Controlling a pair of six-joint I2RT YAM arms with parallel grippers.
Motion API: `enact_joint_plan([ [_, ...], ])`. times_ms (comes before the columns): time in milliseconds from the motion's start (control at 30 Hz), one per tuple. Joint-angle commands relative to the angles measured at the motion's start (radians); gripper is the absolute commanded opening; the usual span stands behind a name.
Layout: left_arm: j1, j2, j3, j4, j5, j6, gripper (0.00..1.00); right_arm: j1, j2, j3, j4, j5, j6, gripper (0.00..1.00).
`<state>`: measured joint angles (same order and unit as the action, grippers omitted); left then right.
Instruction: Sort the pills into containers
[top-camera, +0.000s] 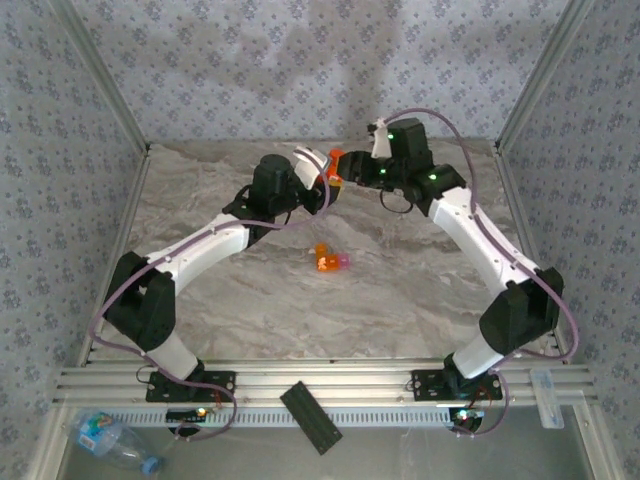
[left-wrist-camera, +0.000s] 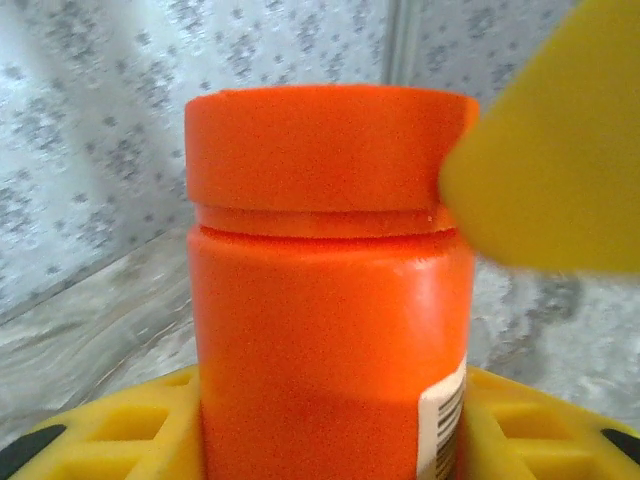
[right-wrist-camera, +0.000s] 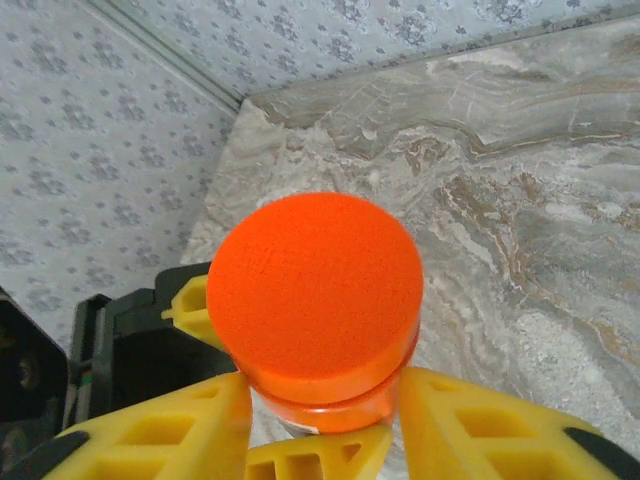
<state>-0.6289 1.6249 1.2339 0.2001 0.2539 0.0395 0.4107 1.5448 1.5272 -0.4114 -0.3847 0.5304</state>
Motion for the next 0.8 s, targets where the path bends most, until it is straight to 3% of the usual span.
enact_joint_plan([
  [0,0.027,-0.041,0.021,0.095,0.2,-0.034,0.0,-0.072,-0.081,-0.022,0.041,-0.112,-0.055,0.56],
  [200,0.089,-0.047,0.037,0.11,0.452,-0.11,0.0,-0.141,-0.108,-0.017,0.062,-0.283,-0.2,0.88],
  [300,0.095,-0.037,0.072,0.057,0.539,-0.108,0.0,-0.141,-0.089,0.004,0.061,-0.366,-0.265,0.95],
  [567,0.095,-0.019,0.11,0.013,0.63,-0.116,0.0,-0.086,-0.016,0.087,0.014,-0.411,-0.317,0.94],
  [767,0.095,-0.02,0.112,-0.001,0.631,-0.112,0.0,-0.078,-0.001,0.084,0.036,-0.408,-0.303,0.79],
])
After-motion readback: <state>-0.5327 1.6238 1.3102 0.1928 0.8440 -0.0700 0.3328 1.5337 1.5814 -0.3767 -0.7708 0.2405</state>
